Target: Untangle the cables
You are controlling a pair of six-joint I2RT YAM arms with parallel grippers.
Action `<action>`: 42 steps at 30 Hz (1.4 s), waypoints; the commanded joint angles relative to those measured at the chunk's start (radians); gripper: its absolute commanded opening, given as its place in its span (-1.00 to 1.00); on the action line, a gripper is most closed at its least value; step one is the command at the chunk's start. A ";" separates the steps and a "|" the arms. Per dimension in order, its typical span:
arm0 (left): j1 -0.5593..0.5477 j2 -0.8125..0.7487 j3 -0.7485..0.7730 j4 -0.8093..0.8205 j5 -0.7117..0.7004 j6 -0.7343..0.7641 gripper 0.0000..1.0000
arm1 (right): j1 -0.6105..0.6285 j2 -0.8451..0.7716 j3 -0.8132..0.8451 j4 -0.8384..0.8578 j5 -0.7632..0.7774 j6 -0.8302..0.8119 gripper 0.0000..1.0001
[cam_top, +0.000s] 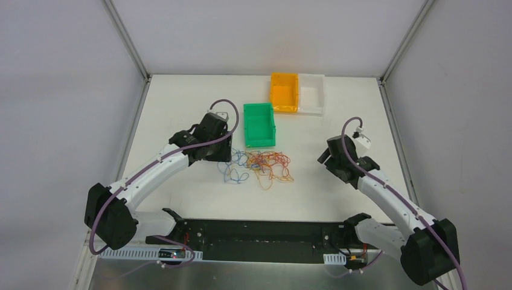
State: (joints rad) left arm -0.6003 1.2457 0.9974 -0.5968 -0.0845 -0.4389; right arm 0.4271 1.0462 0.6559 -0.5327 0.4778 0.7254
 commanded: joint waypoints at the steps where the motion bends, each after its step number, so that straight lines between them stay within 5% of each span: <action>1: 0.005 -0.028 0.019 0.028 0.066 0.026 0.13 | -0.003 -0.097 -0.007 0.096 -0.209 -0.171 0.55; 5: 0.005 -0.054 0.026 0.024 0.038 0.039 0.59 | -0.002 -0.142 0.013 0.085 -0.254 -0.231 0.62; 8: 0.005 -0.047 0.035 0.013 0.027 0.037 0.74 | -0.004 -0.138 0.038 0.064 -0.278 -0.263 0.62; 11: 0.005 -0.029 0.039 0.005 0.020 0.032 0.79 | -0.003 -0.114 0.063 0.043 -0.296 -0.282 0.58; 17: 0.000 0.031 0.058 0.017 0.079 0.042 0.78 | 0.018 -0.038 0.044 0.174 -0.597 -0.346 0.46; 22: -0.055 0.131 0.110 0.078 0.148 0.088 0.77 | 0.142 0.099 0.104 0.241 -0.537 -0.373 0.47; 31: -0.151 0.424 0.279 0.149 0.158 0.154 0.59 | 0.236 0.407 0.240 0.299 -0.406 -0.426 0.42; 37: -0.150 0.426 0.127 0.370 0.201 0.021 0.32 | 0.236 0.517 0.230 0.393 -0.361 -0.384 0.39; 42: -0.150 0.365 -0.014 0.491 0.161 -0.066 -0.16 | 0.236 0.552 0.205 0.425 -0.315 -0.310 0.26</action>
State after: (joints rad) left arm -0.7513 1.6920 1.0637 -0.2314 0.0956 -0.4137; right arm 0.6590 1.5902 0.8639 -0.1684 0.0917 0.3515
